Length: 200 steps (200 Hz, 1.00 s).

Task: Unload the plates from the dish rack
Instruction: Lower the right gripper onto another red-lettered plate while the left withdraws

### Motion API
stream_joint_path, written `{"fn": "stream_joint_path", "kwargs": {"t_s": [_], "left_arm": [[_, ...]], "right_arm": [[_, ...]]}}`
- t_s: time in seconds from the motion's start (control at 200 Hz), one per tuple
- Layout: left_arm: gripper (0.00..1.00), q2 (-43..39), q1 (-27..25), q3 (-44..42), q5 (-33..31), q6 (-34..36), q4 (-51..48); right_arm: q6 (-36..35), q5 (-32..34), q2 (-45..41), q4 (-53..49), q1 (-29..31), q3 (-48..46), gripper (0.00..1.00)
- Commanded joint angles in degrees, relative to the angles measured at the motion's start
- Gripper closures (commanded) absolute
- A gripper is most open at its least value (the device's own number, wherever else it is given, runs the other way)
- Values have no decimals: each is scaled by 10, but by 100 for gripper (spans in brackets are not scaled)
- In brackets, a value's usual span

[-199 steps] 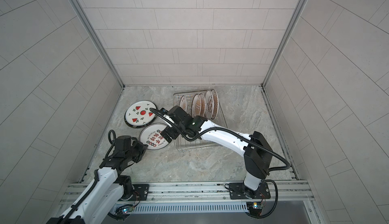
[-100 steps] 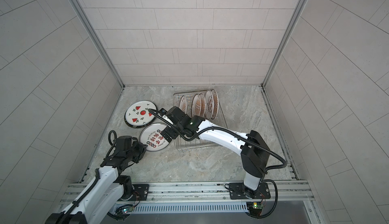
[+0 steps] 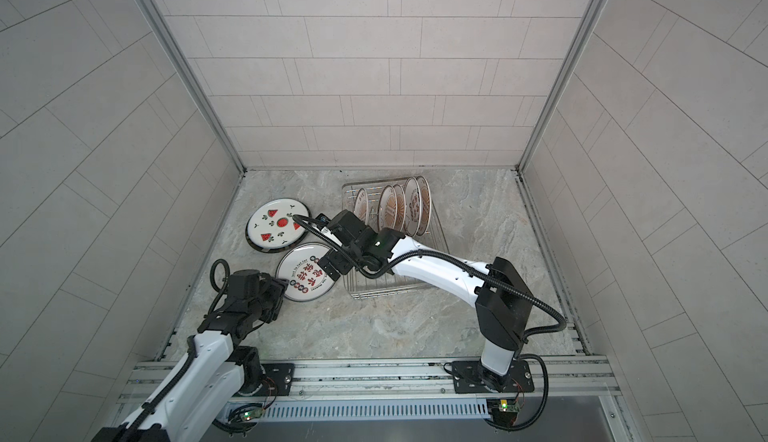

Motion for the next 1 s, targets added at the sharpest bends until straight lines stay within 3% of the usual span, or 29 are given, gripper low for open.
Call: {"fn": "stream_joint_path", "kwargs": {"t_s": [0.0,0.095,0.245,0.455,0.631,0.811,0.996], "left_arm": [[17,-19,3,1,-38,-5,-28],[8,-41,2,9,-54,10,-32],[4,-77,2,39,-127,24,-104],[0,-156,3,47,-189,72,-105],[0,-237,1,45,-95,216,16],[0,-292,-3,-35,9,210,207],[0,-232,-32,-58,57,211,378]], "right_arm": [[0,9,-1,-6,4,9,0],[0,10,-11,0,4,3,0],[3,13,-39,16,4,-18,0],[13,59,-106,59,4,-73,1],[45,141,-185,127,2,-151,0],[77,202,-268,177,-5,-231,0],[118,240,-329,208,-34,-299,0]]}}
